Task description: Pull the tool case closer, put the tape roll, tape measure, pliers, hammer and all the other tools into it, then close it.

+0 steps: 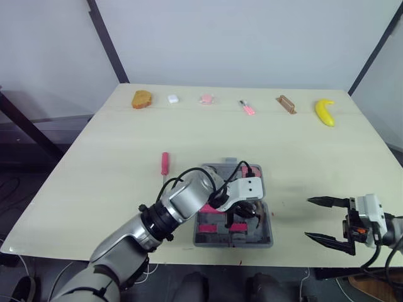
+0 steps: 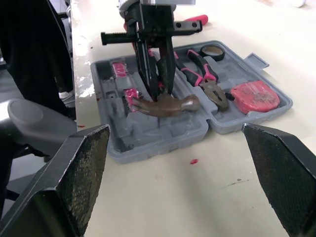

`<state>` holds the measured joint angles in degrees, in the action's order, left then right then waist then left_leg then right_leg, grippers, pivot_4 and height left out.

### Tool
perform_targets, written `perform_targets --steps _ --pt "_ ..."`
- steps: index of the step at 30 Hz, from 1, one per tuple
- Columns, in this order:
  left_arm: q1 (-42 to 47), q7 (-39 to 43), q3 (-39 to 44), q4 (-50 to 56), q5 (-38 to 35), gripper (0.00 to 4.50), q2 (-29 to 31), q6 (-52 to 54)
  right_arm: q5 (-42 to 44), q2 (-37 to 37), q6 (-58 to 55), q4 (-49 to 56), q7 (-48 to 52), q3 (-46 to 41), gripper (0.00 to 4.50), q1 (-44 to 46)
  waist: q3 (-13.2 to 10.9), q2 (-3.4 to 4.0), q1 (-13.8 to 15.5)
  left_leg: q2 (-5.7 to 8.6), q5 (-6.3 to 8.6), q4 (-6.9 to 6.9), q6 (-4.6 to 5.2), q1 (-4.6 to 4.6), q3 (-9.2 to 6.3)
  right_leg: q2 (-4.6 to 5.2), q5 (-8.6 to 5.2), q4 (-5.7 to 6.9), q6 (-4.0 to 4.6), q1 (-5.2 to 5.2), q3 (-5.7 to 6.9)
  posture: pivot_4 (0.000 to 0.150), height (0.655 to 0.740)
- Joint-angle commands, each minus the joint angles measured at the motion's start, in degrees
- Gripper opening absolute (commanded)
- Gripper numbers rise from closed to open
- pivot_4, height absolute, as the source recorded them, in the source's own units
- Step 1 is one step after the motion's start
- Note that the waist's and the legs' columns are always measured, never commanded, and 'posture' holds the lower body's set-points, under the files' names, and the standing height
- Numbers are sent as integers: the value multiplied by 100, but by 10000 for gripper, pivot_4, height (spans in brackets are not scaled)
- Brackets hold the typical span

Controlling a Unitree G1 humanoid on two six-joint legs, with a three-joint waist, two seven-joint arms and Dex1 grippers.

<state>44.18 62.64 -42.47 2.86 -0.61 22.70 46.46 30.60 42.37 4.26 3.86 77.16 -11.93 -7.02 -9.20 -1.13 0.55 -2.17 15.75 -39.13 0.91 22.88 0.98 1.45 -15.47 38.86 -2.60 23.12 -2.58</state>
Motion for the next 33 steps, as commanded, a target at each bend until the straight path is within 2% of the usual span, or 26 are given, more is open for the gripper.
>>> perform_targets --steps 1,11,26,27,28,33 --pt "113 10 -139 157 51 1731 -139 64 3 -48 151 105 -3 -35 45000 -10 0 1 8 0 0 0 0 0 0 0 0 0 0 0 0 1500 7400" --pt "579 188 -554 -588 401 1731 -431 -127 -52 -106 222 161 -89 -44 45000 -52 0 2 13 2 0 -3 0 1 1 0 0 0 0 0 0 1500 7400" --pt "560 292 -489 -709 346 1731 -558 179 -85 -116 147 428 -314 2 45000 -187 1 4 12 1 0 -3 0 1 0 0 0 1 0 0 0 1500 7400" --pt "555 256 -462 -727 351 10731 -573 180 -87 -121 136 436 -326 17 45000 -172 1 4 12 1 0 -3 0 1 0 0 0 1 0 0 0 1500 7400" --pt "553 230 -442 -742 354 13937 -585 182 -88 -123 128 440 -334 28 45000 -160 1 4 12 1 0 -3 0 1 -1 0 0 1 0 0 0 1500 7400" --pt "600 265 -193 -471 144 38406 -556 493 -108 -111 138 437 -352 75 45000 -132 1 4 11 1 0 -4 0 0 -1 0 0 2 0 0 0 1500 7400"
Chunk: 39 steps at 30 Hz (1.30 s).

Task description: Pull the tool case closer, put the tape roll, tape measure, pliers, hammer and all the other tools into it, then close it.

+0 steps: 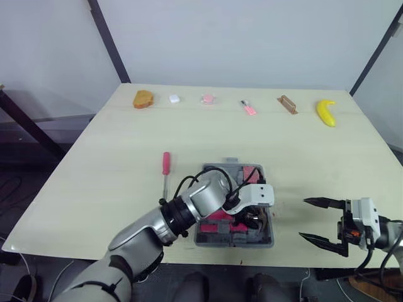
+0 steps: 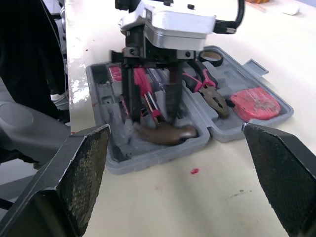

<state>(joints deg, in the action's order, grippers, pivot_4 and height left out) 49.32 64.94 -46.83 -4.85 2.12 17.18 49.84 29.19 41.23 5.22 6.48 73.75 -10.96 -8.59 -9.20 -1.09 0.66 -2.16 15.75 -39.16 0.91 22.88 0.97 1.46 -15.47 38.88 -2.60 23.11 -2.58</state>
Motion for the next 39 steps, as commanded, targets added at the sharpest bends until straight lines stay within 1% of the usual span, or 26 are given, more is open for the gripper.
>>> perform_targets --steps 1,6,11,14,16,17,18,21,23,24,25,30,34,39 --pt "102 46 281 347 -174 38406 4 207 32 3 42 175 -16 -16 45000 29 0 0 -1 0 0 0 0 0 0 0 0 0 0 0 0 1500 7400" --pt "188 94 438 510 -314 38406 105 271 29 -1 56 164 -19 2 45000 43 0 0 -1 0 0 0 0 0 0 0 0 0 0 0 0 1500 7400" --pt "166 130 815 567 -567 38406 176 1 30 -2 85 128 -24 26 45000 61 0 1 -1 0 0 0 0 0 0 0 0 0 0 0 0 1500 7400" --pt "-14 141 1202 491 -805 38406 205 -373 30 -5 91 121 -35 30 45000 70 0 1 -2 0 0 0 0 0 0 0 0 0 0 0 0 1500 7400" --pt "-261 203 1420 375 -891 38406 357 -926 41 -19 83 134 -54 32 45000 81 2 4 -12 0 0 0 0 -1 -1 0 0 0 0 0 1 1500 7400" --pt "-423 202 1571 319 -956 33355 392 -1276 64 -33 68 154 -70 31 45000 89 2 5 -21 -1 0 0 0 -2 -1 0 0 0 0 0 0 1500 7400" --pt "-556 241 1699 265 -1039 30835 400 -1578 92 -50 43 177 -96 27 45000 96 3 5 -30 -1 0 0 0 -4 0 0 0 2 1 0 -2 1500 7400" --pt "-858 404 1975 93 -1229 17006 388 -2325 112 -64 9 216 -125 32 45000 112 3 6 -9 -2 0 0 0 -4 0 1 1 3 1 0 -1 1500 7400" --pt "-1051 534 2085 -144 -1213 7120 434 -3109 111 -74 -4 225 -132 40 45000 123 3 6 14 -1 0 -2 -1 -2 2 4 1 2 1 0 -1 1500 7400" --pt "-1138 599 2138 -232 -1235 2862 458 -3349 110 -80 -8 228 -134 45 45000 126 3 6 16 0 0 -3 0 -2 2 4 1 2 1 0 0 1500 7400" --pt "-1215 656 2183 -294 -1257 461 491 -3465 106 -87 -9 229 -137 51 45000 128 3 6 16 0 0 -4 0 -1 3 5 1 1 0 -1 0 1500 7400" --pt "-1530 992 2386 -451 -1474 461 625 -3670 71 -114 -1 208 -160 98 45000 182 3 6 4 0 0 -3 0 -2 1 4 1 2 0 -2 2 1500 7400" --pt "-1644 1151 2344 -930 -1230 461 781 -4229 57 -125 -8 198 -172 141 45000 251 3 6 3 0 0 -3 0 -3 1 3 1 2 0 -2 2 1500 7400" --pt "-1618 1100 2332 -1454 -1049 461 730 -4535 58 -113 -39 244 -199 147 45000 271 3 6 15 0 0 -3 0 -1 2 3 1 1 0 -2 3 1500 7400"
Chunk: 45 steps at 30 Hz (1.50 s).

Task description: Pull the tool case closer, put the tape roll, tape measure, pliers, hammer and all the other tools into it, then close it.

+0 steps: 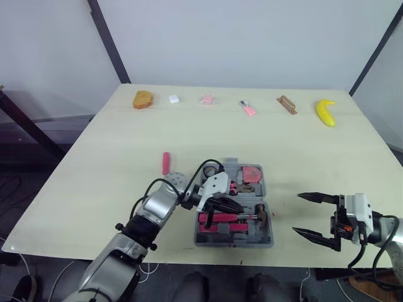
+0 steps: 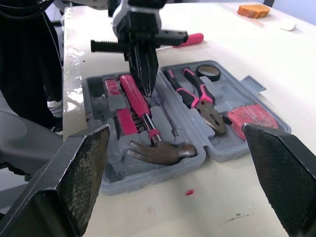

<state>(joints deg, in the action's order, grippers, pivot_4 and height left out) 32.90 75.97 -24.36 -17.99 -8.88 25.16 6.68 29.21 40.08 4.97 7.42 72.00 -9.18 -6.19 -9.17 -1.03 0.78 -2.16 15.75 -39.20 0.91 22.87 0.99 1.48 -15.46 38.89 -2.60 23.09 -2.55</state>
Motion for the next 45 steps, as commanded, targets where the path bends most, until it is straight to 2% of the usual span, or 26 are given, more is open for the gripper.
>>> perform_targets --steps 1,11,14,18,27,32,37,45 --pt "22 -26 82 -222 90 461 -88 -252 63 10 -21 160 -25 -38 45000 30 0 0 3 0 0 0 0 0 0 0 0 0 0 -1 0 1500 7400" --pt "-279 -131 -110 -584 480 461 -203 -382 68 34 -92 242 -70 -74 45000 -28 2 2 -3 0 0 0 0 -2 -2 0 0 2 0 -2 1 1500 7400" --pt "-427 -213 -308 -861 841 461 -44 -659 65 36 -93 245 -77 -78 45000 -35 5 3 -6 0 0 0 0 -6 -2 1 0 0 0 -6 2 1500 7400" --pt "-660 -261 -372 -985 945 461 -10 -651 54 25 -59 197 -52 -62 45000 -24 38 20 -17 -1 0 1 1 -16 -3 -1 0 1 0 -12 1 1500 7400" --pt "-742 -476 -364 -1154 1067 461 -5 -853 39 20 -34 127 5 -38 45000 11 67 23 -32 -2 2 17 3 -92 4 -3 -3 -7 1 -82 -6 1500 7400" --pt "-681 -436 122 -763 420 461 -197 -697 78 -68 -104 91 -67 -20 45000 85 67 24 -43 -2 3 20 4 -104 5 -4 -3 -8 1 -93 -6 1500 7400" --pt "-767 -522 766 84 -264 461 -216 -526 103 -237 -199 -30 -309 -105 45000 131 58 22 -69 -4 3 20 4 -94 1 -4 -3 -8 1 -86 -3 1500 7400" --pt "-1311 -894 1866 1499 -1324 461 204 723 45 -481 -207 -404 -743 -200 45000 248 52 19 -136 -7 3 23 4 -84 -6 1 -3 -8 1 -75 -4 1500 7400"
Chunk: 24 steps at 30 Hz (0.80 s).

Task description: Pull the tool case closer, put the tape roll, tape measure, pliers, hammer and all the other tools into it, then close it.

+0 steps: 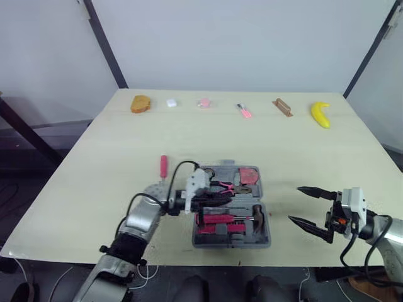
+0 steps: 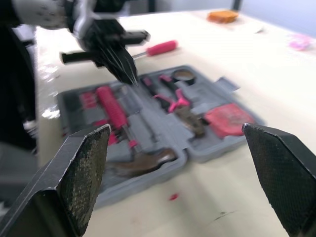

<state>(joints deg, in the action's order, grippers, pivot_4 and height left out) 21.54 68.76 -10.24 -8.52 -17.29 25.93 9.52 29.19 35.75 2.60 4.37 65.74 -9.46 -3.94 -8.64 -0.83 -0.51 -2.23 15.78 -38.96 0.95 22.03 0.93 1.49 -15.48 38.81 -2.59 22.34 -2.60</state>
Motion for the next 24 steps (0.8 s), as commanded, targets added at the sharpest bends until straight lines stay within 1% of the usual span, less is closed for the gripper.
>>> perform_targets --steps 1,3,6,7,9,12,13,14,15,16,17,18,20,24 --pt "-265 -317 707 684 -692 461 159 637 1 -80 71 -185 -178 -188 45000 9 -2 1 -13 0 0 0 0 0 -2 0 0 0 0 0 0 1500 7400" --pt "-430 -537 1104 856 -953 461 232 820 -29 -147 92 -299 -326 -235 45000 -16 -2 0 -16 -1 0 3 0 -1 -5 2 0 0 0 1 0 1500 7400" --pt "-718 -741 1459 976 -1022 461 374 837 -105 -210 179 -444 -471 -291 45000 -62 -3 1 -17 -1 0 7 0 -2 -8 3 0 0 0 4 -2 1500 7400" --pt "-906 -789 1622 1011 -1038 2749 448 789 -135 -227 272 -542 -489 -336 45000 -97 -3 1 -18 -1 0 9 0 -2 -7 4 0 0 0 4 -3 1500 7400" --pt "-1252 -875 1862 1109 -1072 8748 559 751 -122 -232 360 -678 -472 -417 45000 -172 -3 1 -20 0 0 17 0 -6 -2 7 0 -3 0 4 -9 1500 7400" --pt "-1915 -1083 2295 1298 -1137 22694 663 705 -54 -236 430 -820 -521 -617 45000 -310 -6 -3 -27 0 0 33 0 -6 5 10 0 -8 0 14 -17 1500 7400" --pt "-2106 -1161 2435 1326 -1127 28140 682 655 -52 -240 455 -838 -549 -681 45000 -360 -7 -5 -24 -1 0 37 0 -6 10 12 0 -8 0 18 -22 1500 7400" --pt "-2276 -1233 2570 1333 -1104 30028 696 598 -46 -250 479 -845 -578 -749 45000 -413 -8 -6 -24 -1 0 45 0 -7 11 16 0 -8 0 21 -22 1500 7400" --pt "-2375 -1282 2646 1339 -1094 36733 703 563 -42 -261 493 -847 -590 -791 45000 -445 -8 -6 -17 0 0 47 0 -7 12 17 0 -8 0 23 -22 1500 7400" --pt "-2509 -1343 2771 1344 -1096 39180 719 541 -17 -269 477 -840 -618 -850 45000 -508 -8 -6 -15 -1 0 47 0 -7 12 18 0 -7 0 23 -21 1500 7400" --pt "-2607 -1384 2851 1365 -1107 43322 730 529 6 -272 464 -826 -633 -890 45000 -561 -8 -6 -13 0 0 47 0 -7 12 19 0 -7 0 23 -21 1500 7400" --pt "-2814 -1473 3085 1368 -1139 44286 742 516 20 -254 480 -836 -623 -978 45000 -691 -8 -6 -10 -1 0 48 0 -7 13 20 -1 -7 1 24 -22 1500 7400" --pt "-3243 -1662 3576 1290 -1144 44286 748 416 68 -207 508 -896 -599 -1200 45000 -973 -8 -7 -16 -3 0 51 0 -8 16 23 -1 -9 0 24 -23 1500 7400" --pt "-3822 -1952 4164 1163 -1197 44286 645 300 144 -184 599 -1037 -570 -1606 45000 -1420 -9 -9 -21 -5 0 69 -1 -6 20 30 -1 -31 1 29 -21 1500 7400"
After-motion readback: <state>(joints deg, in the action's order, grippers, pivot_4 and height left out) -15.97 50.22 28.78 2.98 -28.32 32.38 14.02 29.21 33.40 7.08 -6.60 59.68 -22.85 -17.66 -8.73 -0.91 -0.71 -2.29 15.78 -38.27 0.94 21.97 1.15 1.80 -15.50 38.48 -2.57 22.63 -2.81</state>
